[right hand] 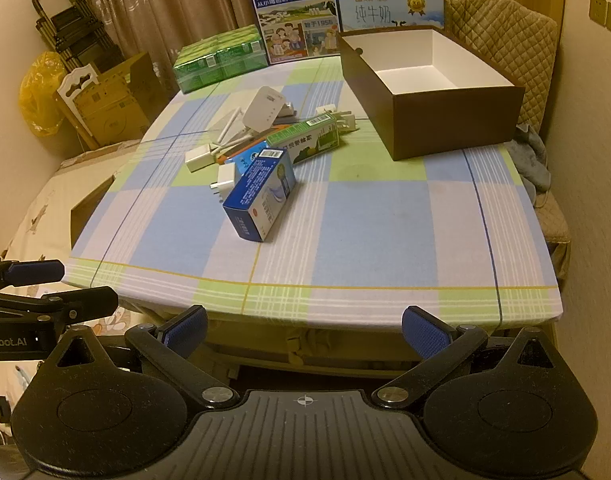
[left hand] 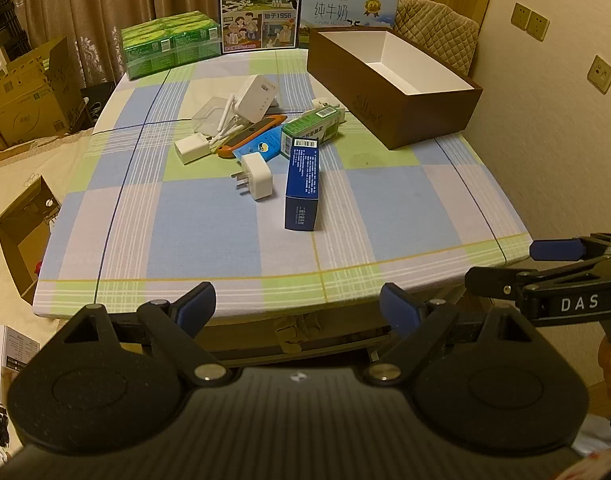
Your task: Organize rigid objects
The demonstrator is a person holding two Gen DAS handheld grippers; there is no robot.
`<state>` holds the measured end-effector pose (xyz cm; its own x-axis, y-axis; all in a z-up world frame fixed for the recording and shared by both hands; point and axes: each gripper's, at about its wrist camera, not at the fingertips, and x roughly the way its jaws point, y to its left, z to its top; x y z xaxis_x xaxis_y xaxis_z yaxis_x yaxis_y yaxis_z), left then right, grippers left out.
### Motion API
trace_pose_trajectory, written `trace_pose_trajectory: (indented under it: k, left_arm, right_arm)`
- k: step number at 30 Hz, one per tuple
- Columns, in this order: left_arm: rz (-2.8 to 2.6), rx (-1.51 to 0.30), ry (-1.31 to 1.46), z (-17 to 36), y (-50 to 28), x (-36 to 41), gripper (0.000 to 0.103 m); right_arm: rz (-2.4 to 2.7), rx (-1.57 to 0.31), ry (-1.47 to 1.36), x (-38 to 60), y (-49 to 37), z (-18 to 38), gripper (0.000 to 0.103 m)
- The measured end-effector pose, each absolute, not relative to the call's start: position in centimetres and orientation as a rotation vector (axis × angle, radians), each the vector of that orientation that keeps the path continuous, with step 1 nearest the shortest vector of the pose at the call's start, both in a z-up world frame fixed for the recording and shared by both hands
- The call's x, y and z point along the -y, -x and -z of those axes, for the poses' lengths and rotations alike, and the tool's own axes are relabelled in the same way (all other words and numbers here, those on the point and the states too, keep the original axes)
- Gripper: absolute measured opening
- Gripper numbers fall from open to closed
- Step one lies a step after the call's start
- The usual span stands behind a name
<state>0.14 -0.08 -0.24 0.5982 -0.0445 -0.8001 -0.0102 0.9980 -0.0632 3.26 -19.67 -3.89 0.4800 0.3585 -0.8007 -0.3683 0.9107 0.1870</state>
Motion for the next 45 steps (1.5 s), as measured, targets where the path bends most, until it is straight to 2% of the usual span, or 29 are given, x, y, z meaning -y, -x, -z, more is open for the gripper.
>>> trace_pose_trajectory:
  k: [45]
  left_arm:
    - [0.010, -0.933, 0.059, 0.22, -0.07, 0.50, 0.087]
  right_arm:
    - [-0.449, -0.978, 0.015, 19.89, -3.72, 4.43, 0.101]
